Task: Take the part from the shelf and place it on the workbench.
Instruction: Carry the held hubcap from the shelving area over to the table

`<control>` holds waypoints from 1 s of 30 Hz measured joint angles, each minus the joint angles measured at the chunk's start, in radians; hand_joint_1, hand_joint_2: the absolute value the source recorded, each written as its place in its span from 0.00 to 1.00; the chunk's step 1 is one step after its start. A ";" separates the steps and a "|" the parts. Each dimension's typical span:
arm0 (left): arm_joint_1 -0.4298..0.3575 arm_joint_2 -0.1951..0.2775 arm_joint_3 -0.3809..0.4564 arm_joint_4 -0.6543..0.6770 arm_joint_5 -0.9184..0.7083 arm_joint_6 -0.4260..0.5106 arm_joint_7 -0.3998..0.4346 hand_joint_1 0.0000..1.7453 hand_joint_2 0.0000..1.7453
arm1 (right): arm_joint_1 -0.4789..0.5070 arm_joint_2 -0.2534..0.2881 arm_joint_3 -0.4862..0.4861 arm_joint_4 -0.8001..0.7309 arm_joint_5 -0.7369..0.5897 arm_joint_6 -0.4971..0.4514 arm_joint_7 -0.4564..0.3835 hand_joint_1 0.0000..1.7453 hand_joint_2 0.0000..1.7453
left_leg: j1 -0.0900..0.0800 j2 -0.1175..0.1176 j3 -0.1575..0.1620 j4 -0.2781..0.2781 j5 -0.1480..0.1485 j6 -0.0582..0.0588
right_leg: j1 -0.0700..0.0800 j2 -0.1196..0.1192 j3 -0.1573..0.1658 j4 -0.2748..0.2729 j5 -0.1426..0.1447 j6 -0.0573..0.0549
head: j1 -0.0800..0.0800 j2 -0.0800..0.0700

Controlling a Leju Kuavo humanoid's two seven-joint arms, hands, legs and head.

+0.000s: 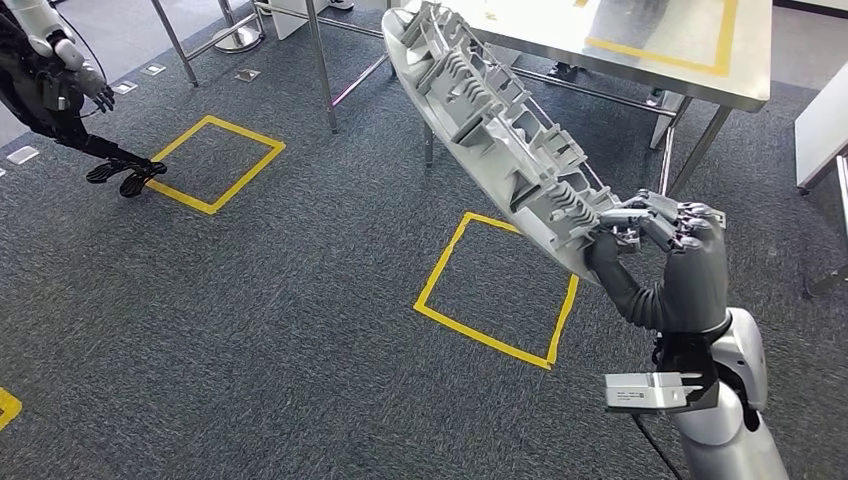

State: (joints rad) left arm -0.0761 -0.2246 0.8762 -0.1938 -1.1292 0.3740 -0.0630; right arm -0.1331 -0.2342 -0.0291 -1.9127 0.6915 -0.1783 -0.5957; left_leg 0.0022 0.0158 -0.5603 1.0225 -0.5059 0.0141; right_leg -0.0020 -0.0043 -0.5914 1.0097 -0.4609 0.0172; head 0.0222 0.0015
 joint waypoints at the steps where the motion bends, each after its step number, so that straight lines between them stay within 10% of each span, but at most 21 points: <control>1: 0.000 0.000 0.000 0.000 0.000 0.000 -0.001 0.00 1.00 | -0.003 0.000 0.001 0.001 0.000 0.000 0.000 1.00 1.00 | -0.001 0.000 -0.001 -0.001 -0.001 0.001 | -0.001 0.000 0.001 -0.001 0.000 0.001 | 0.000 0.000; 5: 0.000 0.000 0.000 0.000 -0.002 0.001 -0.004 0.00 1.00 | -0.009 -0.001 0.003 0.002 0.001 0.001 0.001 1.00 1.00 | 0.004 0.000 0.011 -0.019 0.002 0.016 | -0.005 0.002 -0.004 0.030 0.007 0.014 | 0.001 0.000; 10: 0.001 0.000 0.000 0.000 -0.003 0.000 -0.007 0.00 1.00 | -0.010 -0.002 0.004 0.003 0.001 0.000 0.001 1.00 1.00 | 0.008 0.002 0.024 -0.022 0.003 0.017 | -0.016 0.003 -0.131 0.258 -0.104 0.039 | 0.005 0.000; 12: 0.001 0.000 0.000 0.000 -0.003 -0.002 -0.008 0.00 1.00 | -0.007 -0.002 0.004 0.004 0.001 0.000 0.001 1.00 1.00 | 0.012 0.001 0.028 -0.020 -0.003 0.011 | -0.023 0.003 -0.132 0.239 -0.073 0.046 | 0.005 0.000; 14: 0.002 0.000 0.000 0.000 -0.004 -0.005 -0.008 0.00 1.00 | -0.006 -0.002 0.004 0.005 0.000 -0.001 0.001 1.00 1.00 | 0.018 0.001 0.035 -0.016 -0.013 -0.001 | -0.030 -0.001 -0.072 0.106 -0.002 0.052 | 0.006 0.000; 16: 0.001 0.001 0.000 0.000 -0.005 -0.007 -0.009 0.00 1.00 | -0.004 -0.003 0.004 0.007 -0.001 -0.003 0.000 1.00 1.00 | 0.020 0.001 0.038 -0.013 -0.021 -0.017 | -0.027 -0.005 -0.037 0.018 0.018 0.041 | 0.008 0.000; 20: 0.000 0.002 0.000 0.000 -0.006 -0.008 -0.007 0.00 1.00 | 0.006 -0.005 0.004 0.008 -0.001 -0.007 0.001 1.00 1.00 | 0.021 0.002 0.039 0.010 -0.025 -0.045 | -0.019 0.003 -0.025 0.011 0.006 -0.007 | 0.009 0.000; 26: 0.000 0.002 0.000 0.000 -0.006 -0.008 -0.006 0.00 1.00 | 0.008 -0.006 0.004 0.008 -0.001 -0.012 0.000 1.00 1.00 | 0.016 -0.010 -0.149 0.293 -0.114 -0.042 | -0.008 0.012 0.017 0.009 -0.025 -0.038 | 0.007 0.000; 30: 0.002 0.004 0.000 0.000 -0.006 -0.009 -0.005 0.00 1.00 | 0.008 -0.006 0.004 0.008 0.000 -0.013 -0.001 1.00 1.00 | -0.001 -0.014 -0.100 0.092 0.031 -0.011 | 0.000 0.021 0.051 0.009 -0.051 -0.035 | 0.007 0.000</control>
State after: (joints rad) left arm -0.0737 -0.2202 0.8766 -0.1935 -1.1349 0.3655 -0.0683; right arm -0.1247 -0.2399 -0.0248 -1.9047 0.6913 -0.1911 -0.5968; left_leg 0.0010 0.0018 -0.6607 1.1145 -0.4752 0.0034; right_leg -0.0017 0.0171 -0.5406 1.0184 -0.5121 -0.0173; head 0.0291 0.0015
